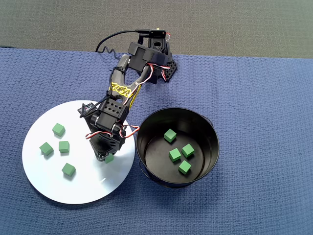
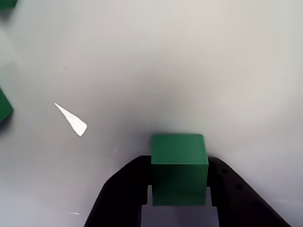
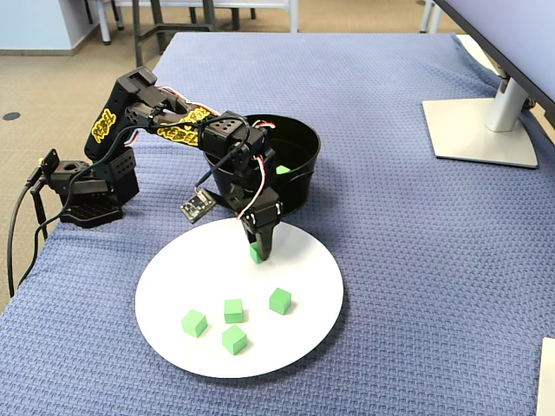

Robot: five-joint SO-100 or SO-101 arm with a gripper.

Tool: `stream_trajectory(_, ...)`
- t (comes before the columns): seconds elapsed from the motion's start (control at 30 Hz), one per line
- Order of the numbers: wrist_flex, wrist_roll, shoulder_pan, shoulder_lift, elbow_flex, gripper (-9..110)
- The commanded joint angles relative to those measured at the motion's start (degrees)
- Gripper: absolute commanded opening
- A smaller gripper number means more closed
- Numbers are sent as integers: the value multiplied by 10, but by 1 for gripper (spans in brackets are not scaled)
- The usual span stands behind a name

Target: Pick up the green cubes from the white plate and place them in the black recipient

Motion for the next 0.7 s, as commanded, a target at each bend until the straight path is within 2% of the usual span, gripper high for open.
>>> stream_trajectory(0.0,52,-11,22,122,-24,0)
stream_trajectory(0.1,103,-38,34,219,-22,0)
stream_trajectory(0.27,179,-157,46,351,-31,0)
stream_trajectory(0.43,71,-208,-22,465,135,0)
stream_trajectory(0.67,-85,-185,-218,518,319,0)
